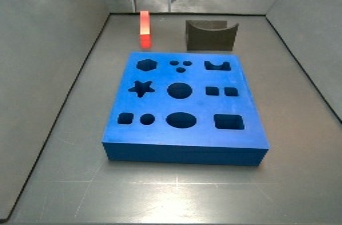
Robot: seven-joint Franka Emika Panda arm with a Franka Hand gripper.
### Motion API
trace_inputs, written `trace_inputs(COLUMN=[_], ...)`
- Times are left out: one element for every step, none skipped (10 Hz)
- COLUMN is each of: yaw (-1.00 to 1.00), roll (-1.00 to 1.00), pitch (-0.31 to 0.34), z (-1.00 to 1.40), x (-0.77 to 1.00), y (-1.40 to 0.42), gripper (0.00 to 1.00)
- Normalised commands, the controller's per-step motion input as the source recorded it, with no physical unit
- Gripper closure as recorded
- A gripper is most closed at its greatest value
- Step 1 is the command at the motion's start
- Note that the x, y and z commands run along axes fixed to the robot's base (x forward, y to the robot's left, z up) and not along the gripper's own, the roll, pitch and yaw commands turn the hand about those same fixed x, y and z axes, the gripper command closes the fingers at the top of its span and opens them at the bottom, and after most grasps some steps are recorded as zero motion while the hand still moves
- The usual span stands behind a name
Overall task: Pick up the rectangle object. Move up. Place the rectangle object on the fixture. Regrasp the rectangle object. Move to above the board. Insert the rectangle object.
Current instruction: Pick up the rectangle object.
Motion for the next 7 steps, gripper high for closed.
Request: trace_inputs(yaw=[0.00, 0.00, 0.00, 0.00, 0.00, 0.00, 0.00], roll=[0.11, 0.09, 0.10, 0.10, 0.11, 0.11, 0.06], pitch=[-0.017, -0.051, -0.046, -0.051, -0.054, -0.111, -0.151], z=[-0.31, -0.33, -0.33, -0.34, -0.35, -0.35, -0.35], x=[-0.06, -0.08, -0.09, -0.12, -0.14, -0.19, -0.19], y=[0.00, 0.00, 0.00, 0.00, 0.00, 0.00, 0.00], gripper=[0.00, 0.00, 0.00, 0.00, 0.00, 0.00, 0.00])
